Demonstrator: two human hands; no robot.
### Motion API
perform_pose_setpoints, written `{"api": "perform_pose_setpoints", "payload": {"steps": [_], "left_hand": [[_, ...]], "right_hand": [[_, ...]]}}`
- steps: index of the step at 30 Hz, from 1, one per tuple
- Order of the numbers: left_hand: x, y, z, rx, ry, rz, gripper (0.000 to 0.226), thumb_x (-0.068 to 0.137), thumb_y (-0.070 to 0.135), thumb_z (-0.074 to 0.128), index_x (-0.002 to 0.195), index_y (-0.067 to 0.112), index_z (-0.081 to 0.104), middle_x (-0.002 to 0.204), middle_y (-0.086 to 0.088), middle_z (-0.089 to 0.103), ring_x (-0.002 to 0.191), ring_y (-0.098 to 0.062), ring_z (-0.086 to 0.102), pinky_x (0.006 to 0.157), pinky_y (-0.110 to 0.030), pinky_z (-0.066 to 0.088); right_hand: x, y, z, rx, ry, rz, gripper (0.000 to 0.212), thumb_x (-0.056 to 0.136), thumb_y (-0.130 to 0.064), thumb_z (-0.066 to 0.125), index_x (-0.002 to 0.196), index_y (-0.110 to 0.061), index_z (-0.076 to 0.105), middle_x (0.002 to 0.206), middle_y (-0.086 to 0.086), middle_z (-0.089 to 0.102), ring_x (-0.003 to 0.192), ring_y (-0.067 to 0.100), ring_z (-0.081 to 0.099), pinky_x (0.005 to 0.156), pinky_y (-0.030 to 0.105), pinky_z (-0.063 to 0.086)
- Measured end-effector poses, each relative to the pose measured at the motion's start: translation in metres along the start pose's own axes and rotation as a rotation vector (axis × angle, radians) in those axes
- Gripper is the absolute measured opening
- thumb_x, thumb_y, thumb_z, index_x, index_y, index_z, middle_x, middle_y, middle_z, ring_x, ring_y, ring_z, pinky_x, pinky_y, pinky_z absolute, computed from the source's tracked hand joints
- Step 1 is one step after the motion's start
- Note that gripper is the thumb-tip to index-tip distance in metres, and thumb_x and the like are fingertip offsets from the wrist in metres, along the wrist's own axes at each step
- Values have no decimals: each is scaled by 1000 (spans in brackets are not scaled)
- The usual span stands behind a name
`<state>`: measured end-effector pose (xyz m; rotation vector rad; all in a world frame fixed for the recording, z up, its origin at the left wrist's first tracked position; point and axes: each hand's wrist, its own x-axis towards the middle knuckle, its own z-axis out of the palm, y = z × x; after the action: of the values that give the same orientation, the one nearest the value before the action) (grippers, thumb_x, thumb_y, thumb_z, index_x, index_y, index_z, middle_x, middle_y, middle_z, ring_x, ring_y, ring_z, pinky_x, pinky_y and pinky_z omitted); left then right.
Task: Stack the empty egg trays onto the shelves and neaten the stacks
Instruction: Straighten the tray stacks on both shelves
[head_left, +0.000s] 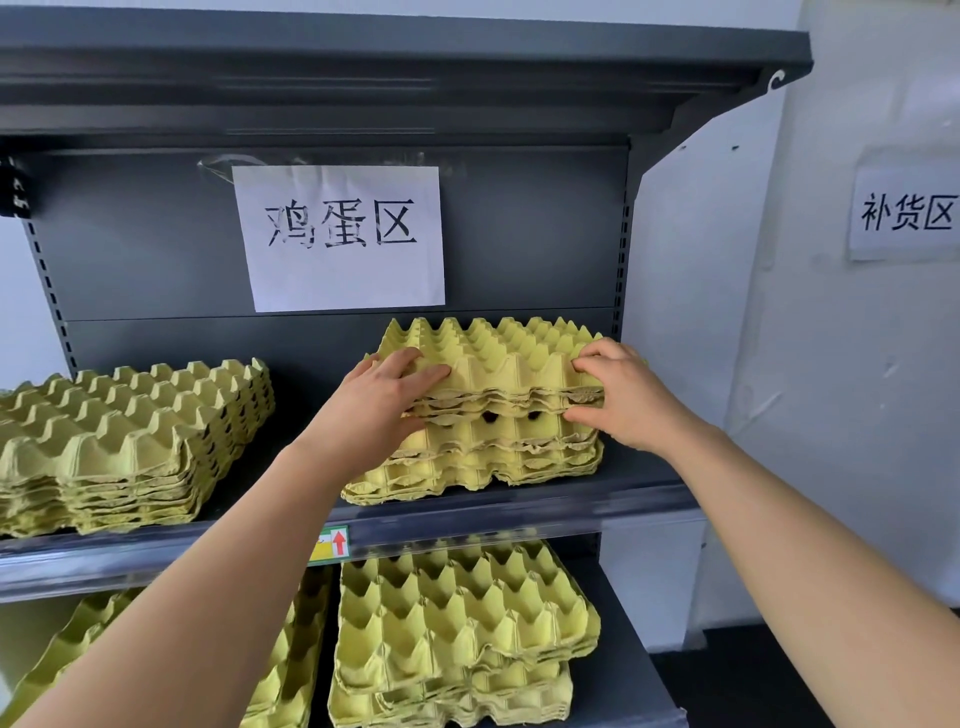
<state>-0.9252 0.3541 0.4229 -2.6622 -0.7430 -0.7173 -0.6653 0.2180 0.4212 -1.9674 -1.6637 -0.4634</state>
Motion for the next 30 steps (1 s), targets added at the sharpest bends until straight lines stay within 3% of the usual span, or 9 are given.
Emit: {"api": "perform_pose_setpoints", "payload": {"steps": [8,18,24,30], "left_hand": [[-4,-19,-27,-29,91,-24,63,88,26,66,144,29,38,147,-9,37,130,-33,40,112,-40,25],[-36,-42,-5,-25,26,-90,64,87,25,68,144,30,39,147,-9,38,131,-32,41,114,-41,25],[-33,-40,2,59,-5,-67,65,91,35,59,148,33,28,149,-6,31,131,-26,39,115,-36,21],[-24,-34,0,97,-56,-87,69,84,39,62,146,36,31,146,-2,35,126,-20,45,113,-38,24]], "right_hand": [[14,-23,-17,-4,98,-77,62,83,-34,70,135,-9,49,134,-1,41,127,16,31,107,31,28],[12,-48,21,-11,9,-89,63,83,-36,68,136,-9,47,137,0,39,128,16,30,112,39,28],[9,-42,28,-33,-36,-75,64,85,-39,66,138,-10,45,143,0,35,133,16,26,112,35,24],[10,-38,23,-161,-37,12,76,72,-55,69,139,-31,41,154,3,24,143,26,15,117,50,6]]}}
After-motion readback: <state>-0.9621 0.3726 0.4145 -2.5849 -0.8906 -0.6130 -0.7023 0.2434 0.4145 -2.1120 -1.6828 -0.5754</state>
